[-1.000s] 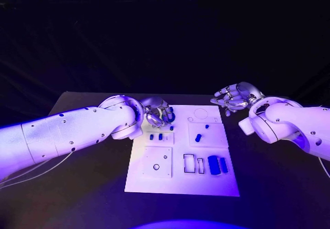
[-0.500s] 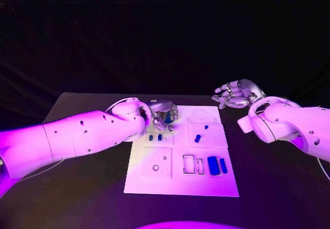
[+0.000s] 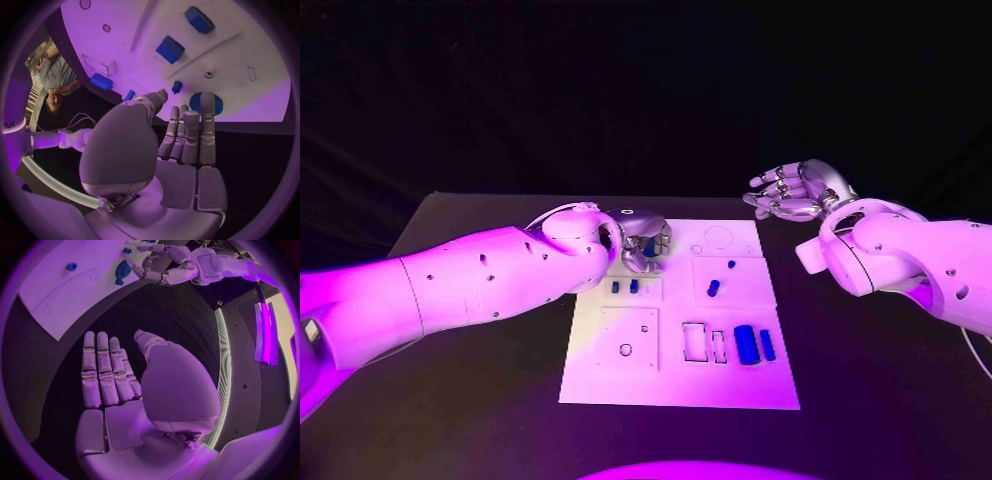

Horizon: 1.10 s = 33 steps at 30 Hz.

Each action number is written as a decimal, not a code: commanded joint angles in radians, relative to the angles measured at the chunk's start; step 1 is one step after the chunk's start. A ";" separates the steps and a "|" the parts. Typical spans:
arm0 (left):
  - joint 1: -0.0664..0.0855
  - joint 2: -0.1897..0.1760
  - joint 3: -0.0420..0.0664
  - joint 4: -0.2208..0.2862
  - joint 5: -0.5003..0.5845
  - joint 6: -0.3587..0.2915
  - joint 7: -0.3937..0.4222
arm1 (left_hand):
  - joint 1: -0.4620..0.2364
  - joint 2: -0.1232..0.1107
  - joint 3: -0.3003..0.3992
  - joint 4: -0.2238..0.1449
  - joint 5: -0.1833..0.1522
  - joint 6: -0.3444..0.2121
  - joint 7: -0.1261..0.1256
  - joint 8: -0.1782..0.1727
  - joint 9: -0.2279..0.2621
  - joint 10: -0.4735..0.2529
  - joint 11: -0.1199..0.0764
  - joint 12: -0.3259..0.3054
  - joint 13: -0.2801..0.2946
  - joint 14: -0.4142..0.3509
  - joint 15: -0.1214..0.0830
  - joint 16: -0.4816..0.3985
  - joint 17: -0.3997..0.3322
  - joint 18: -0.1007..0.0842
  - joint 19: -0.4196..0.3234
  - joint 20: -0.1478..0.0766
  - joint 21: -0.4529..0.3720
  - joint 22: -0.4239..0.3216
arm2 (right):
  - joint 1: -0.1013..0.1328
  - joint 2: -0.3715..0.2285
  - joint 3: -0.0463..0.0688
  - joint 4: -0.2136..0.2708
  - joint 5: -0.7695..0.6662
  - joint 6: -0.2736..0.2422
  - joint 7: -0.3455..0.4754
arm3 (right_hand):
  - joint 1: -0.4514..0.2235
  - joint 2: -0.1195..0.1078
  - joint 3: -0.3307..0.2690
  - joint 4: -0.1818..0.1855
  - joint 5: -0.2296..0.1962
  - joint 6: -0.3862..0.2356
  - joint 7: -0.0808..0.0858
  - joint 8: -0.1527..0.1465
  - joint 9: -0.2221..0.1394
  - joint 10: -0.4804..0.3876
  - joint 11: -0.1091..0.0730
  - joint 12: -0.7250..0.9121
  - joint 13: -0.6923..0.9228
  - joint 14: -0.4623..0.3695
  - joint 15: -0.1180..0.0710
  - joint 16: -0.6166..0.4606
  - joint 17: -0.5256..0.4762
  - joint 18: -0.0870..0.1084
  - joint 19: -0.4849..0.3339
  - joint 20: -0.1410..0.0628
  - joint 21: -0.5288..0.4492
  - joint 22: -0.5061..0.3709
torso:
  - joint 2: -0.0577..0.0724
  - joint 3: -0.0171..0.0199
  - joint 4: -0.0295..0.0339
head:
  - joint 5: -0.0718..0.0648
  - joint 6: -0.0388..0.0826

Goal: Assemble the parts on the task board

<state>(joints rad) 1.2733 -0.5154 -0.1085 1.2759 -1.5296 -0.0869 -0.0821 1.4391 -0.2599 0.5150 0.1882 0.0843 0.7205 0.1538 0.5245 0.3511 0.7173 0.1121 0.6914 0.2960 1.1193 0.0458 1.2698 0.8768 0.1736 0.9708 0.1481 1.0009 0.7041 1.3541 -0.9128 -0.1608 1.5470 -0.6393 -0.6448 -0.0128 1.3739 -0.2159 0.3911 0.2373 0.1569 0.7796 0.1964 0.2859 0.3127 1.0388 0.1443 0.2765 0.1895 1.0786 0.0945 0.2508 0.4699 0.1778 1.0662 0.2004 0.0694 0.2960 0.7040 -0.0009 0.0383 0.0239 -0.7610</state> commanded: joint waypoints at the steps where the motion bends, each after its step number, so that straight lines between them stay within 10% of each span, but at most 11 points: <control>1: 0.000 0.006 0.000 -0.005 -0.032 0.058 -0.004 | 0.008 -0.002 0.002 0.007 -0.005 0.012 0.000 -0.009 -0.005 0.010 0.000 0.003 -0.005 0.010 0.000 0.010 0.004 0.004 0.009 0.001 0.010 0.012 | 0.000 0.001 0.000 0.001 0.009 -0.008 0.029 | -0.011 0.004 0.001 -0.004 0.003 -0.005 0.021 -0.004 -0.002 0.002 0.006 -0.003 -0.004 0.000 0.006 -0.005 -0.003 0.006 0.000 0.009 -0.007 -0.005 | 0.000 0.0004 0.0013 | -0.001 -0.003; 33: -0.027 0.039 -0.003 -0.057 -0.012 0.051 0.014 | 0.044 0.031 0.092 -0.031 -0.004 0.100 0.003 -0.078 -0.043 0.121 -0.008 -0.062 -0.080 0.052 -0.006 0.090 0.023 -0.011 0.052 -0.003 0.107 0.125 | 0.000 0.004 0.000 0.005 0.016 -0.009 0.031 | -0.017 0.004 0.001 -0.011 0.004 -0.010 0.029 -0.006 -0.005 -0.005 0.013 -0.008 -0.018 0.001 0.011 -0.018 -0.010 0.006 -0.002 0.014 -0.006 -0.023 | -0.002 -0.0002 0.0015 | -0.005 -0.009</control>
<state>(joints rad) 1.2504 -0.4791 -0.1096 1.2208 -1.5438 -0.0404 -0.0778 1.4778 -0.2330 0.6019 0.1586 0.0844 0.8138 0.1576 0.4506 0.3093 0.8299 0.1036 0.6349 0.2181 1.1653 0.0395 1.3535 0.9006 0.1732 1.0168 0.1485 1.1019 0.8282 1.3540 -0.9096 -0.1607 1.5499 -0.6222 -0.6556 0.0026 1.3686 -0.2104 0.3907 0.2315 0.1569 0.7760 0.1996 0.2860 0.3086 1.0377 0.1501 0.2727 0.1724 1.0824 0.0982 0.2363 0.4615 0.1778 1.0643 0.2094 0.0694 0.2744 0.7025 -0.0013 0.0399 0.0184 -0.7694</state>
